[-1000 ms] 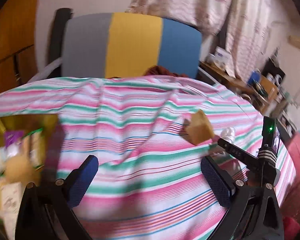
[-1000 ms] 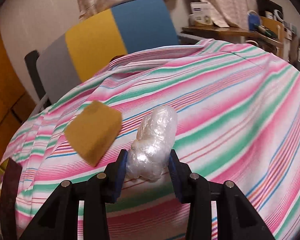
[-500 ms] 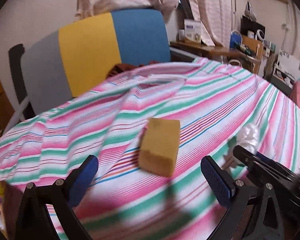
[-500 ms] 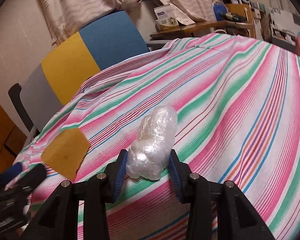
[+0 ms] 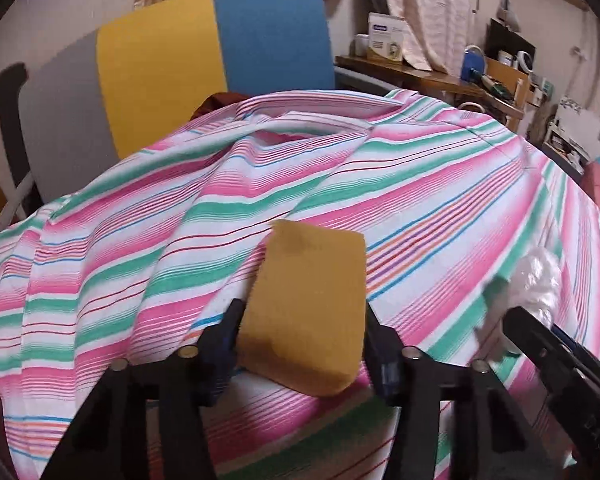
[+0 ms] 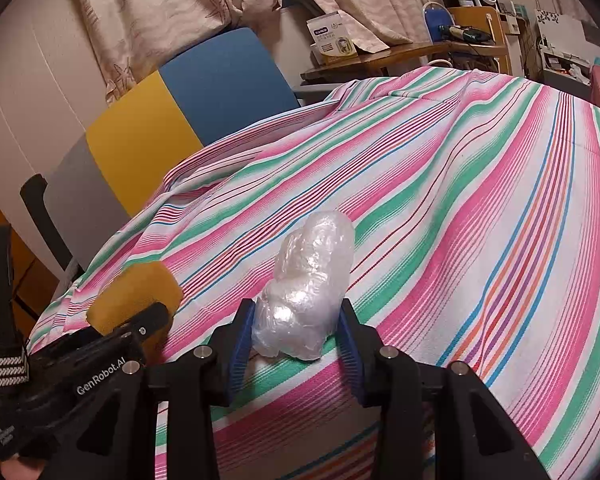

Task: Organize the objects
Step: 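Grasp the yellow sponge with the left tool while the right tool holds the wrapped bundle, then carry the yellow sponge into the gold tin and open the left tool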

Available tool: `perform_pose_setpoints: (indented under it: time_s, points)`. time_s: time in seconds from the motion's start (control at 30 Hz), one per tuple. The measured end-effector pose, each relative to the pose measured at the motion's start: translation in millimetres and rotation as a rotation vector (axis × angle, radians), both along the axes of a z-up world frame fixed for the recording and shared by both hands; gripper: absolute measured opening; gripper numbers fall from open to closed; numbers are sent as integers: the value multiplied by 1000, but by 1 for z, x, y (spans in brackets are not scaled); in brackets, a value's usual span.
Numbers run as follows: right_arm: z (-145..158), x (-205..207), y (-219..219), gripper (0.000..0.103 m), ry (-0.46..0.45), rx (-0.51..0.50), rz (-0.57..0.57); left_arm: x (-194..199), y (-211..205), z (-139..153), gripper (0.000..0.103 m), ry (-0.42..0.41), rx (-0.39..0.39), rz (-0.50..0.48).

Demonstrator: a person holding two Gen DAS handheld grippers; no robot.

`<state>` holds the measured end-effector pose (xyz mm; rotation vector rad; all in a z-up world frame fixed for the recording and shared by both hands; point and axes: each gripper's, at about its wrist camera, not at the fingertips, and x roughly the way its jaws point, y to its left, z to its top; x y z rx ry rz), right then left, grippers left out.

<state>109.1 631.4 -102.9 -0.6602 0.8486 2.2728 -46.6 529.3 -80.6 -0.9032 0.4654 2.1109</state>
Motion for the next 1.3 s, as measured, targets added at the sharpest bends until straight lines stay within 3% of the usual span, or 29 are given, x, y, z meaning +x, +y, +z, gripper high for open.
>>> perform_pose_setpoints:
  time_s: [0.2, 0.4, 0.57, 0.9, 1.3]
  points:
    - [0, 0, -1, 41, -4, 7, -1, 15, -16, 9, 53, 84, 50, 17]
    - [0, 0, -2, 41, -9, 13, -3, 18, -46, 17, 53, 87, 121, 69]
    - [2, -1, -4, 41, -17, 32, -6, 34, -79, 25, 53, 140, 179, 111]
    - [20, -12, -31, 40, -59, 191, 38, 61, -145, 32, 53, 202, 247, 196]
    - [26, -31, -56, 40, -161, 298, 86, 59, -211, 19, 53, 62, 294, 320]
